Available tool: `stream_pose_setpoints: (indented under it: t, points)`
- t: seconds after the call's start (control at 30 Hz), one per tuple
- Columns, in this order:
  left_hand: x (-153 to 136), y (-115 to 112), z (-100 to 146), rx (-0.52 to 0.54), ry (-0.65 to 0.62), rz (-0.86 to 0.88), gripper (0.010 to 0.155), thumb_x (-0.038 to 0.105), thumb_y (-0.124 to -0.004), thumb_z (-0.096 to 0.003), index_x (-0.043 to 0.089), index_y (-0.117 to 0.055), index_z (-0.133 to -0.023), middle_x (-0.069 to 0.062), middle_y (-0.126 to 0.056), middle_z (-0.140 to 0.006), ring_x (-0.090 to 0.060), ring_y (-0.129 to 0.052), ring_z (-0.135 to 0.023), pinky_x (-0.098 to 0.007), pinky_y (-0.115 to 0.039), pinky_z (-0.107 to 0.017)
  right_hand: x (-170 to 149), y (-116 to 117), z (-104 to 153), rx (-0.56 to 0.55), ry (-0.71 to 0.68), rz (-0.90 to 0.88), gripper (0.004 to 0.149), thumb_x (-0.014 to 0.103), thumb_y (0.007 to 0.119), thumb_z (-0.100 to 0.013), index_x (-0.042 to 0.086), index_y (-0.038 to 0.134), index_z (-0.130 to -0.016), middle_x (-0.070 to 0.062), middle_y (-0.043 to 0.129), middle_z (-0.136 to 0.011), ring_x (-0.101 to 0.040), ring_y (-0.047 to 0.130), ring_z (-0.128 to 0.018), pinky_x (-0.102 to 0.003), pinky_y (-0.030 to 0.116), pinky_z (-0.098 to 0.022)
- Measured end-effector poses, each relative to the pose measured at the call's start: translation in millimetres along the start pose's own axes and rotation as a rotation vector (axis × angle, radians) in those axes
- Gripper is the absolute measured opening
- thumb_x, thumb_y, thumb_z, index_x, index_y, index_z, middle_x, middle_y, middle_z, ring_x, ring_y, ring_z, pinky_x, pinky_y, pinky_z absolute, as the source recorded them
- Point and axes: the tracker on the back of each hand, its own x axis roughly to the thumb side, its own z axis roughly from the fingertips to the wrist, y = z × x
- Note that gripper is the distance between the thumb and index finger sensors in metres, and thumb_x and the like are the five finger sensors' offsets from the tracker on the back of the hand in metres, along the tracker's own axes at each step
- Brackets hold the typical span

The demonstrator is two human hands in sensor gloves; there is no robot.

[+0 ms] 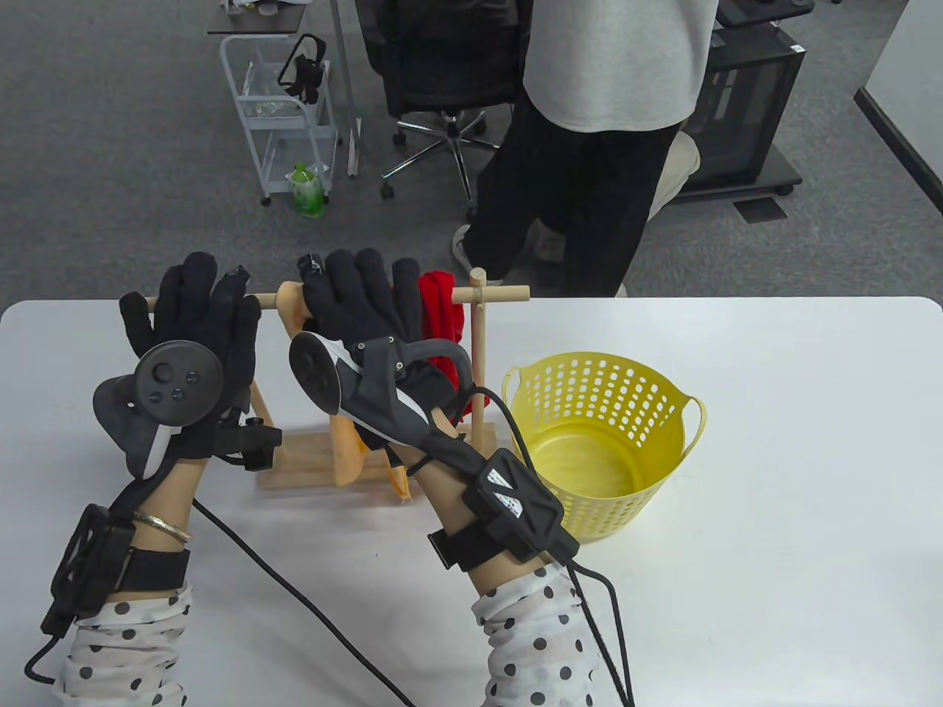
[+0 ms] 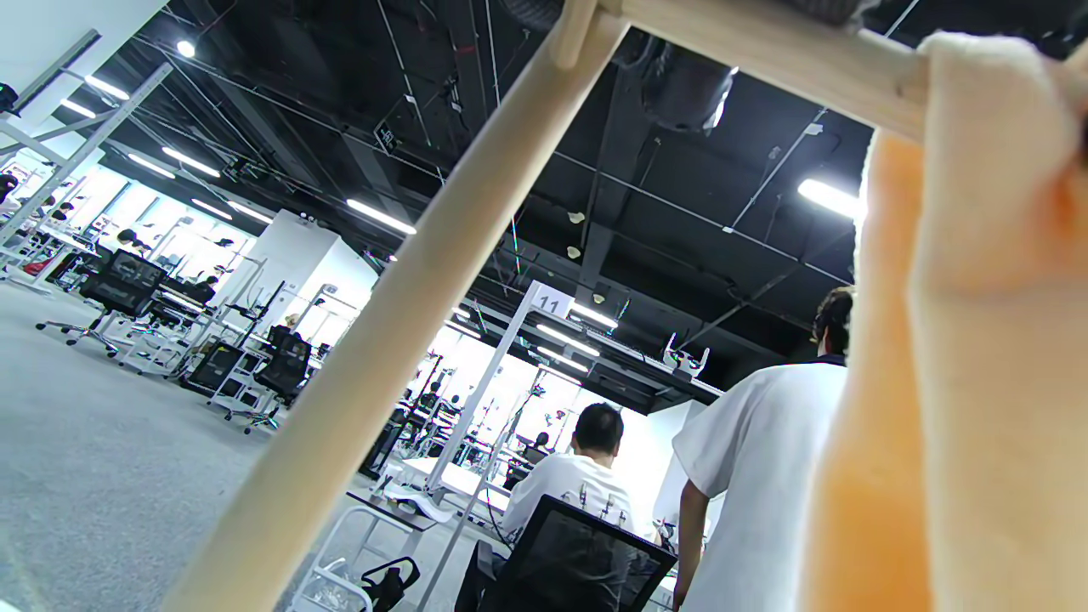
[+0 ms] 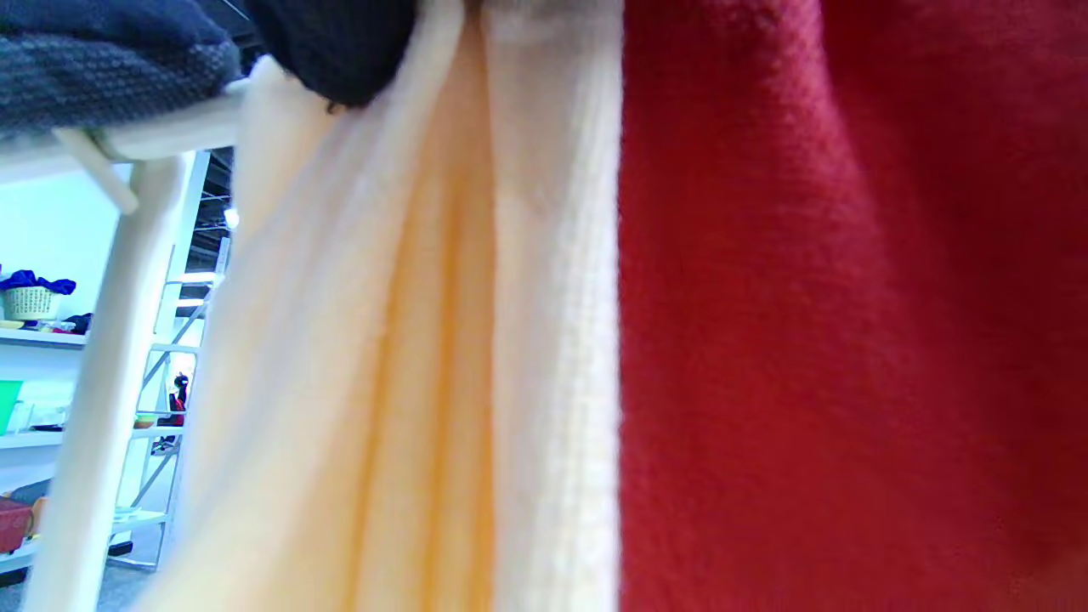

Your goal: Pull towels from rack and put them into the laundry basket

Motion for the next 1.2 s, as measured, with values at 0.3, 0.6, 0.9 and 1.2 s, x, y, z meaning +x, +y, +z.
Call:
stream_pose_setpoints:
  t: [0.3, 0.6, 0.9, 1.2]
  points:
    - [0, -1, 0, 0.002, -0.001, 0.007, 0.060, 0.055, -0.049, -0.0649, 0.029, -0.070, -0.114, 0.007, -0.045, -0.131, -0.017, -0.037, -0.122, -0.050, -0.005, -0.092, -4, -41, -8, -0.111, 0.041, -0.116, 0.048, 0.045, 0.076, -0.057, 0.036, 0.073, -0.105, 0.007, 0.078, -0.106, -0.018, 0.074, -0.100, -0.042, 0.054, -0.083]
    - [0, -1, 0, 0.008, -0.003, 0.007, 0.060, 0.055, -0.048, -0.0650, 0.029, -0.069, -0.115, 0.007, -0.045, -0.131, -0.017, -0.036, -0.123, -0.050, -0.005, -0.092, -22, -81, -6, -0.175, 0.042, -0.297, 0.049, 0.045, 0.077, -0.056, 0.032, 0.075, -0.104, 0.000, 0.087, -0.094, -0.002, 0.094, -0.028, -0.020, 0.079, -0.019]
    - [0, -1, 0, 0.010, -0.003, 0.003, 0.060, 0.055, -0.048, -0.0650, 0.030, -0.069, -0.115, 0.007, -0.045, -0.131, -0.017, -0.036, -0.122, -0.050, -0.005, -0.092, -39, -101, -1, -0.172, 0.038, -0.614, 0.049, 0.035, 0.072, -0.060, 0.024, 0.066, -0.107, -0.008, 0.075, -0.103, -0.010, 0.106, -0.062, -0.021, 0.093, -0.045]
    - [1, -2, 0, 0.011, 0.001, 0.003, 0.060, 0.055, -0.047, -0.0650, 0.030, -0.068, -0.115, 0.007, -0.044, -0.131, -0.017, -0.035, -0.123, -0.049, -0.004, -0.092, -67, -142, 12, -0.327, 0.004, -0.733, 0.050, 0.036, 0.065, -0.062, 0.027, 0.056, -0.110, -0.005, 0.063, -0.111, -0.010, 0.099, -0.078, -0.022, 0.089, -0.060]
